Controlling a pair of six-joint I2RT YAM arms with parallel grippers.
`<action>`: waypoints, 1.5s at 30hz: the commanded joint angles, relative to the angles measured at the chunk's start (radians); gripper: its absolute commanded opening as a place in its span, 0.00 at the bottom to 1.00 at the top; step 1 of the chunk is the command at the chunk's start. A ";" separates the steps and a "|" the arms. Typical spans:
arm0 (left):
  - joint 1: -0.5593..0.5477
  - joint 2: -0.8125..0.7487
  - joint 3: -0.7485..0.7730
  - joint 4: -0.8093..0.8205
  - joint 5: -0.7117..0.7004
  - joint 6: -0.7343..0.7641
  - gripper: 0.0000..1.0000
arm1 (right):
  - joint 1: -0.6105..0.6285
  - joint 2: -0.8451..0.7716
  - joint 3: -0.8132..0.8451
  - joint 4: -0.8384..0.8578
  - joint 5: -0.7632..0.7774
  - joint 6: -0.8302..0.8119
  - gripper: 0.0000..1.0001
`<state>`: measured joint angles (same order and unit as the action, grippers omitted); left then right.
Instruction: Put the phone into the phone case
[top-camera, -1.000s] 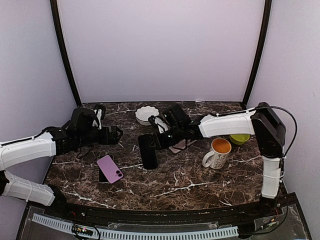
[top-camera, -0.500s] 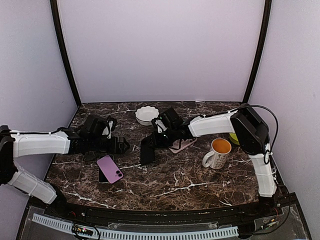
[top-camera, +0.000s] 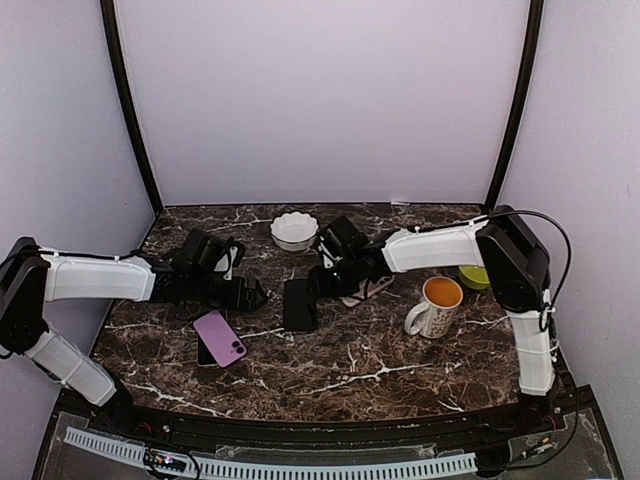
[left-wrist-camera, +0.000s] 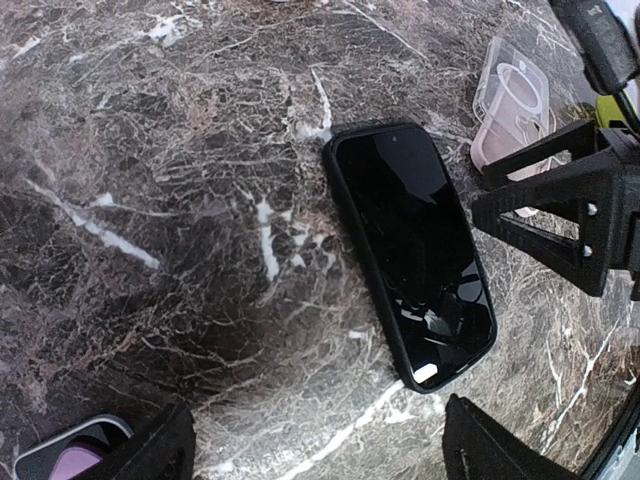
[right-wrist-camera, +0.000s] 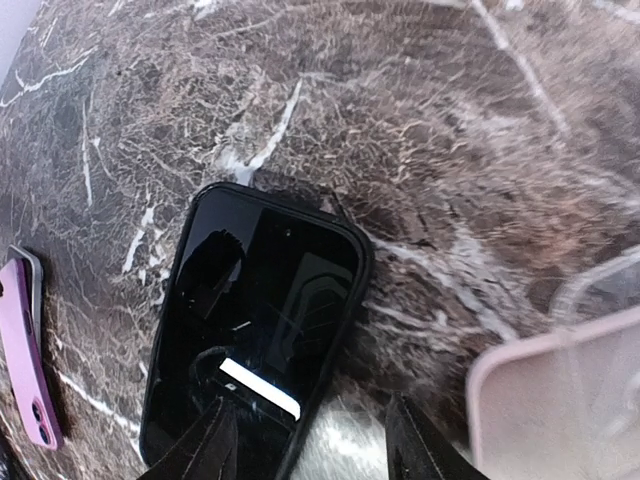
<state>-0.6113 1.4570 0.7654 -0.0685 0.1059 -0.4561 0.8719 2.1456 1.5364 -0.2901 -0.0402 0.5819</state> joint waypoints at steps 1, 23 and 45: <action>0.001 -0.048 0.048 -0.079 -0.062 0.018 0.88 | 0.014 -0.114 0.012 -0.072 0.123 -0.090 0.53; 0.120 -0.080 0.043 -0.195 -0.058 -0.021 0.97 | 0.055 -0.010 0.073 -0.258 0.695 -0.598 0.58; 0.121 0.042 0.112 -0.178 -0.026 0.010 0.96 | 0.059 0.181 0.110 -0.237 0.816 -0.759 0.58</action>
<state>-0.4911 1.4872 0.8455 -0.2516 0.0704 -0.4633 0.9340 2.2478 1.6436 -0.5121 0.7265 -0.1497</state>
